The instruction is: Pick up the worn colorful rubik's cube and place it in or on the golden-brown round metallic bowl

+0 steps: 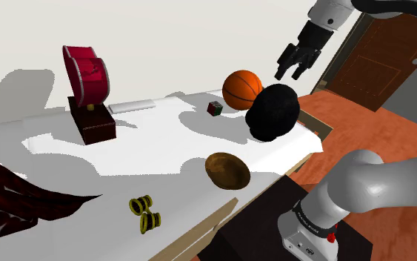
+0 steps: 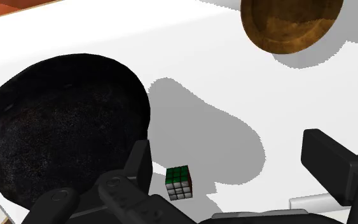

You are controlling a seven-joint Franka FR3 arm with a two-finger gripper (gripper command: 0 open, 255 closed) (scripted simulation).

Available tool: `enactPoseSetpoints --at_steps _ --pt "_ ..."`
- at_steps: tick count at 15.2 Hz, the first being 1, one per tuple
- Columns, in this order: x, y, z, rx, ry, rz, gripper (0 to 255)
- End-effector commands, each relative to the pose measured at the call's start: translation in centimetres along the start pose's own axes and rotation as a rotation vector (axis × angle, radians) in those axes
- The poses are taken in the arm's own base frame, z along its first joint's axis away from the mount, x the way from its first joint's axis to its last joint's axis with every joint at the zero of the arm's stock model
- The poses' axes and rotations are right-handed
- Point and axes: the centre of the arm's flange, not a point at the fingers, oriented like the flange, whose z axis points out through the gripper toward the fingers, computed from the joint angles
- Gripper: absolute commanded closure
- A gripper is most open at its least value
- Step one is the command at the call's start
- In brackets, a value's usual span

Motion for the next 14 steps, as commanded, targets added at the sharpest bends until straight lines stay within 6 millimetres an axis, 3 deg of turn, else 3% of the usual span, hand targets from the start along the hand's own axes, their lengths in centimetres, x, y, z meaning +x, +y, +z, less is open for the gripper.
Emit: enactPoseSetpoints --at_steps 1,14 --pt "0.0 0.0 0.0 0.0 0.0 0.0 0" --pt "12.6 1.8 12.3 0.004 -0.049 0.031 0"
